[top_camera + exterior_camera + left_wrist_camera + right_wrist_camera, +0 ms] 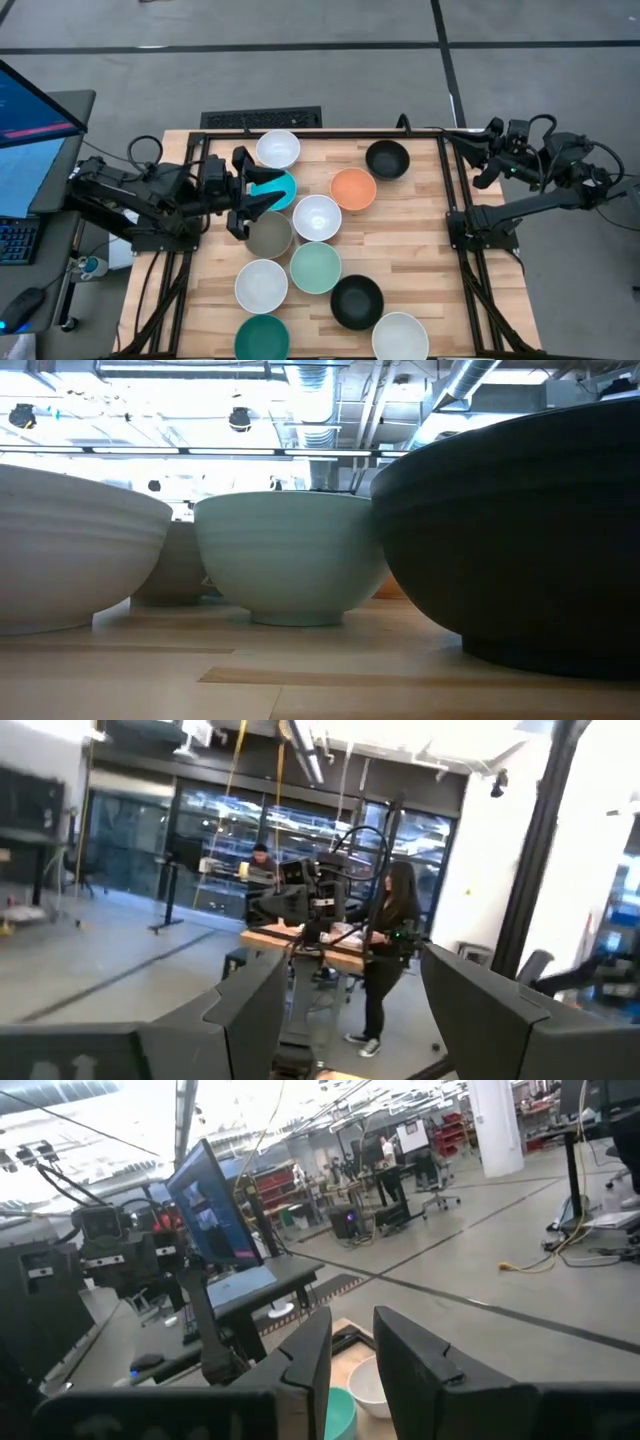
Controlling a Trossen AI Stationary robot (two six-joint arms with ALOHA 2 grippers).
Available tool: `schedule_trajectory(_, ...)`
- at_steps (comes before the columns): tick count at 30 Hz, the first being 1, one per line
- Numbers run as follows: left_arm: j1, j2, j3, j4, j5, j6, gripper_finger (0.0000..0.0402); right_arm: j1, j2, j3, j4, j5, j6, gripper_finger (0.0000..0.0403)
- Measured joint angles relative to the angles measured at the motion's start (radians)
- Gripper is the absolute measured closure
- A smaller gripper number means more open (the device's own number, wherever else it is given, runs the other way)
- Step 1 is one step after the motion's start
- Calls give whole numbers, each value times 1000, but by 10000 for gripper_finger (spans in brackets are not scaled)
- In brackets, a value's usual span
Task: Nest bowls inside each other
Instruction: Stack the white bowl on the light green bowl
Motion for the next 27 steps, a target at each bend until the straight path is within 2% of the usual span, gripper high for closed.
schedule_trajectory(7,15,0,6,-171,11,-153,180,2,18,0,1,-8,-8,300)
schedule_trajectory(10,45,2,77,-422,14,-161,180,0,69,0,-3,12,-62,300)
schedule_trajectory(14,103,13,240,-780,27,-134,180,-18,159,10,-74,59,-98,300)
schedule_trajectory(17,153,20,349,-966,54,-62,180,-79,235,71,-218,57,-25,300)
schedule_trajectory(21,239,21,468,-1225,53,21,180,-203,333,193,-547,-18,181,300)
schedule_trajectory(24,324,21,496,-1408,10,41,180,-294,414,255,-750,-70,284,300)
schedule_trajectory(27,414,22,492,-1555,4,40,180,-379,499,280,-868,-140,347,300)
